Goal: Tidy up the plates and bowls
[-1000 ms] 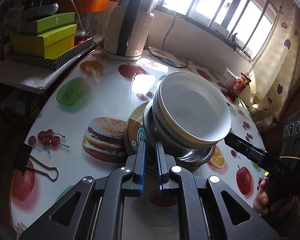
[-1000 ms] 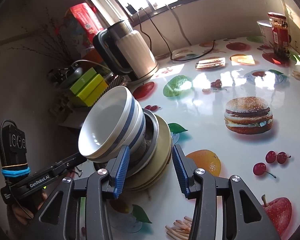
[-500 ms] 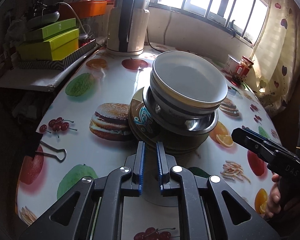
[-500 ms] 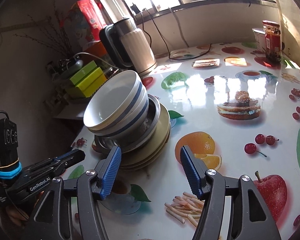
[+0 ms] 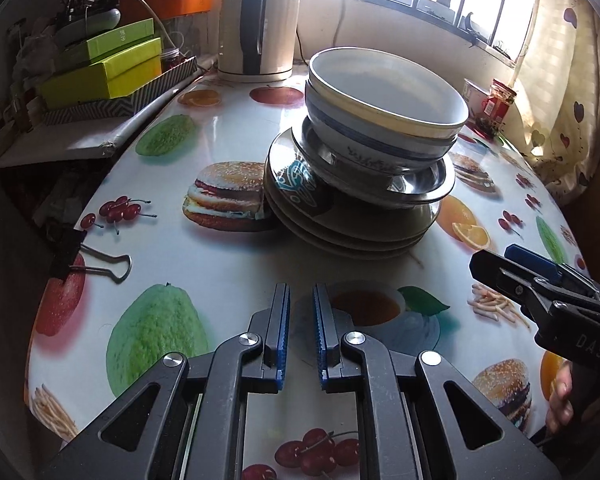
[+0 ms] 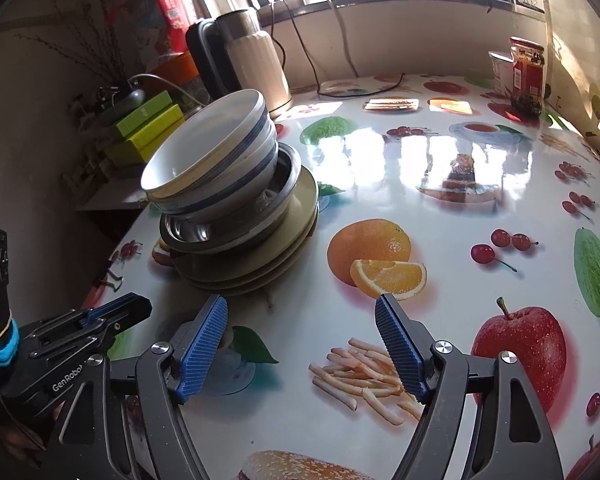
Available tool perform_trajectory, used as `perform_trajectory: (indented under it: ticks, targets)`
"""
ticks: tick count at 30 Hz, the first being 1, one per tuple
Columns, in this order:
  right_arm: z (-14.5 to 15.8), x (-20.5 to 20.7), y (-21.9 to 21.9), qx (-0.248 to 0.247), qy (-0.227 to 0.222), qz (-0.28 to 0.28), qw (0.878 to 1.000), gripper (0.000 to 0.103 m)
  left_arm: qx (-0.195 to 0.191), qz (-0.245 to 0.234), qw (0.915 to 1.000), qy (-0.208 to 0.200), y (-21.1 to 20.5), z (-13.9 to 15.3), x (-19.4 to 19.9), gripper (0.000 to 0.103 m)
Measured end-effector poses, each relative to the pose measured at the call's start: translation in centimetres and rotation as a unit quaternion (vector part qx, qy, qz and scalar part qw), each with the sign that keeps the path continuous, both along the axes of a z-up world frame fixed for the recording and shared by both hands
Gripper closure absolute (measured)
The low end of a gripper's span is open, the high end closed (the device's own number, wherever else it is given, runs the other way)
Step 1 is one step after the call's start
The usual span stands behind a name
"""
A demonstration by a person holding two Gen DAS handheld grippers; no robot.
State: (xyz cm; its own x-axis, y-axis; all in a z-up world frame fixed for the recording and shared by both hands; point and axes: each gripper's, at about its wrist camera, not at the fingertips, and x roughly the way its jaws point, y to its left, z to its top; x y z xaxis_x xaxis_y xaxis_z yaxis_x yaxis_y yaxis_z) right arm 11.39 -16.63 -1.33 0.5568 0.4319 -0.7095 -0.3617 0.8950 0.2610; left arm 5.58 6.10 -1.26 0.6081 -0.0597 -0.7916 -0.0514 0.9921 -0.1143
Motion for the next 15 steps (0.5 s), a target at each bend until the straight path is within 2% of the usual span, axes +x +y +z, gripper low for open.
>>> perform_trajectory:
  ticks: [3, 5, 6, 9, 15]
  targets:
    - [-0.8, -0.4, 0.4, -0.024, 0.000, -0.005, 1.000, 0.020, 0.002, -0.001, 0.9999, 0.011, -0.1, -0.8, -0.1, 0.087]
    - [-1.3, -0.7, 0.7, -0.031, 0.003, -0.003, 0.999, 0.020, -0.002, -0.002, 0.9999, 0.017, -0.1, -1.3, -0.1, 0.048]
    - [-1.6, -0.8, 0.8, -0.036, 0.006, -0.004, 0.999, 0.020, -0.004, -0.003, 0.9998, 0.019, -0.2, -1.4, -0.1, 0.043]
    - [-2.3, -1.1, 1.3, -0.058, 0.009, -0.008, 0.998, 0.019, -0.007, -0.005, 0.9998, 0.020, -0.3, -1.7, -0.2, 0.042]
    - [-3.0, -1.4, 1.6, -0.069, 0.008, -0.006, 0.998, 0.018, 0.006, -0.005, 0.9998, 0.019, -0.8, -1.7, -0.3, 0.042]
